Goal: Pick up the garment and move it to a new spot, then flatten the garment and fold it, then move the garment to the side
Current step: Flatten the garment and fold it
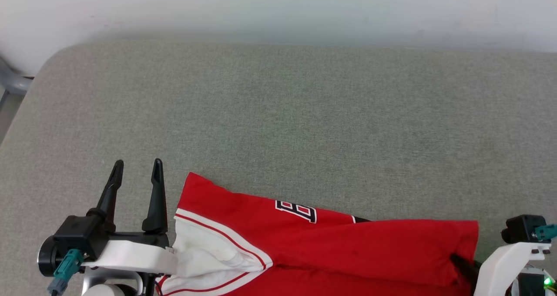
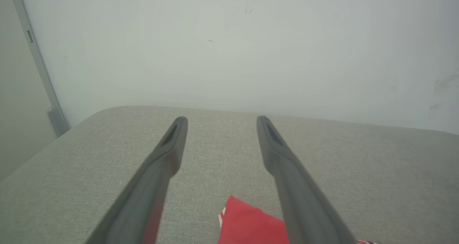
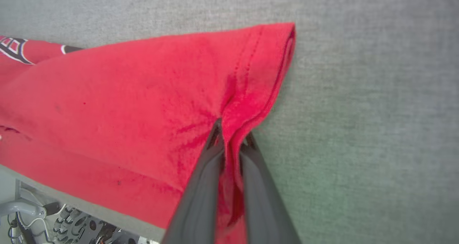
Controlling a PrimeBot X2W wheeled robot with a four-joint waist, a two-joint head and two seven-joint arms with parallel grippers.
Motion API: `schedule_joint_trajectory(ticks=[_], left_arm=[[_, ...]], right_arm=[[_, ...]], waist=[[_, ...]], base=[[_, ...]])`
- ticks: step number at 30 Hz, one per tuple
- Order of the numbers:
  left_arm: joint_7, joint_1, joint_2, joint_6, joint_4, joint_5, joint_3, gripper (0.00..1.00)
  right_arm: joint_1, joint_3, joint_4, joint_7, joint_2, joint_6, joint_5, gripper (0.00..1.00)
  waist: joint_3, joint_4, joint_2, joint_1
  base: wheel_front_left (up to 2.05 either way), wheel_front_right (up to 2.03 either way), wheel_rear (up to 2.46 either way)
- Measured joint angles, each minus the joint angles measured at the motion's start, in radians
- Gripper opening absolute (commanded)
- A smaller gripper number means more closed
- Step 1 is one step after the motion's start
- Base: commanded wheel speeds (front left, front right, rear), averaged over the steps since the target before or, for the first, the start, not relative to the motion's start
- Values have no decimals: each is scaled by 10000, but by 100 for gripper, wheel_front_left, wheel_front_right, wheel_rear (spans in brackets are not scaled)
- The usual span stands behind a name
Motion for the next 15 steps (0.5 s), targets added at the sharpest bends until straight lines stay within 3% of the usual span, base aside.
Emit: schedule_joint_trajectory(ticks=[6,15], left_arm=[[-12,189,-10,-73,140,-2,77,100],[8,374,161,23,63,10,190,100]], right_arm=[[-7,-431,-403,75,-8,2,-123,0],[191,-2220,-637,305,-203,4,-136,0]], waist=[[-292,-161,0,0],[-442,-508,0,0]], base=[[0,0,0],[0,0,0]])
